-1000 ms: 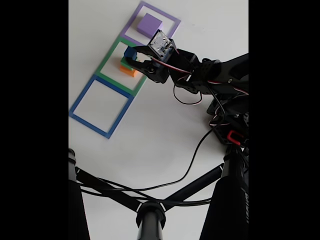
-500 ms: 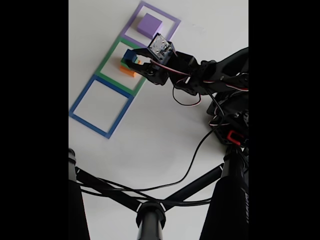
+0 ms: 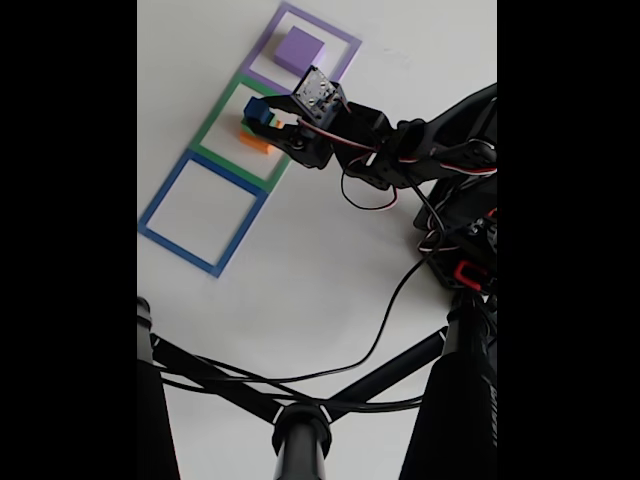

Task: Tower of hanoi

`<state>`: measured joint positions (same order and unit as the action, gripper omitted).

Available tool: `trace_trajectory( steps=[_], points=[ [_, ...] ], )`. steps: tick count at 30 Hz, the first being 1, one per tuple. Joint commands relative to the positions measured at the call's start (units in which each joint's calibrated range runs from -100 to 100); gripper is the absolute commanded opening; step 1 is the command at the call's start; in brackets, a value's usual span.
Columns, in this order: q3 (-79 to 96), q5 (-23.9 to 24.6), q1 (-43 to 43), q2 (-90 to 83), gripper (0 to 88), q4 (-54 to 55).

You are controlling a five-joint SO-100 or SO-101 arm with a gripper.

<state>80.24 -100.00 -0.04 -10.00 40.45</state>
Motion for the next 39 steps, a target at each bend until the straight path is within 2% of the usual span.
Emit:
trace_trajectory(
  steps=[1, 9, 13, 18, 25, 33, 39],
  points=[
    [-1.1, 0.0, 0.1, 0.0, 19.9, 2.2],
    [-0.5, 0.0, 0.3, -3.1, 24.6, 1.6],
    [0.0, 0.0, 0.4, -10.7, 24.3, -5.7],
    [-1.9, 0.0, 0.7, -26.5, 21.0, -26.4],
    [-15.5, 0.0, 0.4, -40.2, 3.9, -60.0],
    [-46.2, 0.0, -1.3, -42.0, 0.3, -102.3],
    [-68.4, 0.0, -3.5, -38.8, 0.2, -124.3]
  ],
)
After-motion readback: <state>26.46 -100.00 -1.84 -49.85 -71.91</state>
